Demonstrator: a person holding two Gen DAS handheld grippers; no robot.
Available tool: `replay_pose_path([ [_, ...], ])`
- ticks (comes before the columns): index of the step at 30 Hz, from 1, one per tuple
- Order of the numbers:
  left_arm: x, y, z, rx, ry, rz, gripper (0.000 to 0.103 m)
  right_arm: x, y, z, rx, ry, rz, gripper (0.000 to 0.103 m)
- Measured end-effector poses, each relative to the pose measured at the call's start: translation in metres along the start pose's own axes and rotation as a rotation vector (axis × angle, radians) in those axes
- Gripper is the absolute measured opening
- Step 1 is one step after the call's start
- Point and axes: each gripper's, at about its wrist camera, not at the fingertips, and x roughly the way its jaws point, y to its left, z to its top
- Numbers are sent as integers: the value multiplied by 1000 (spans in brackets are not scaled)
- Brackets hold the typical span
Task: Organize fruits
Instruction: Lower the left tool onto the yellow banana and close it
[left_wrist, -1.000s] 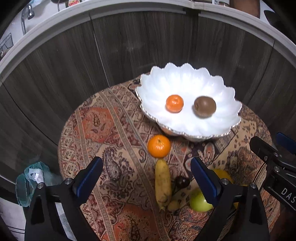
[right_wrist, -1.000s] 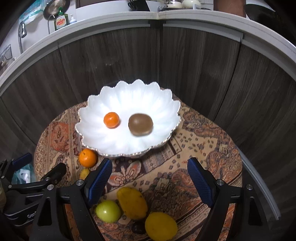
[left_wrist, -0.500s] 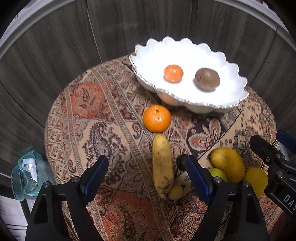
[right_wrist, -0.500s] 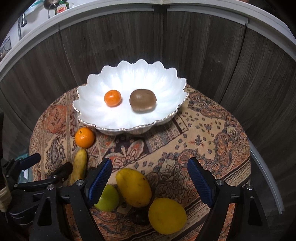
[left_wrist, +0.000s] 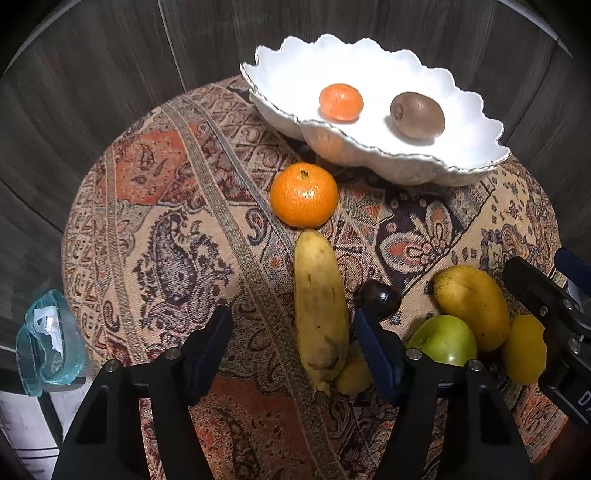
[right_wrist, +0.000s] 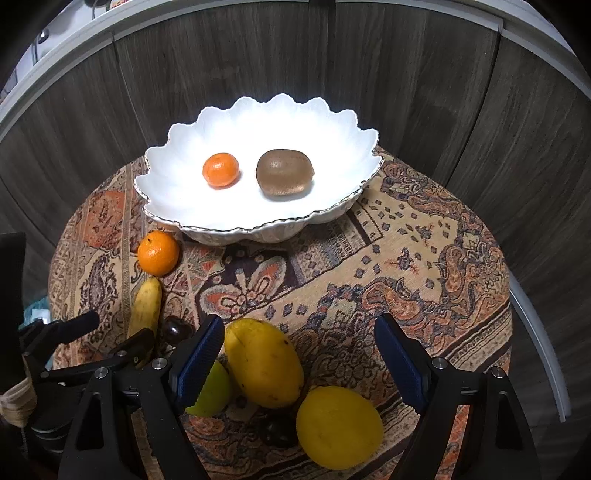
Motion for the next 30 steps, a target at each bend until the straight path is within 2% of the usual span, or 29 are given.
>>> replay_pose_path([
  [5, 13, 0, 4, 1, 27, -15, 59, 6, 2, -1, -5, 16, -1, 84],
  [13, 25, -4, 17, 31, 19, -6, 47, 15, -2, -2, 15, 35, 6, 84],
  [17, 27, -6, 20, 45, 12, -13, 32, 16, -5, -2, 24, 39, 11, 84],
  [26, 21, -2, 16, 50, 1, 0, 30, 9, -11, -3, 27, 29, 4, 84],
  [30, 0, -7, 2, 40, -15, 6, 30, 2, -10, -3, 26, 16, 12, 84],
])
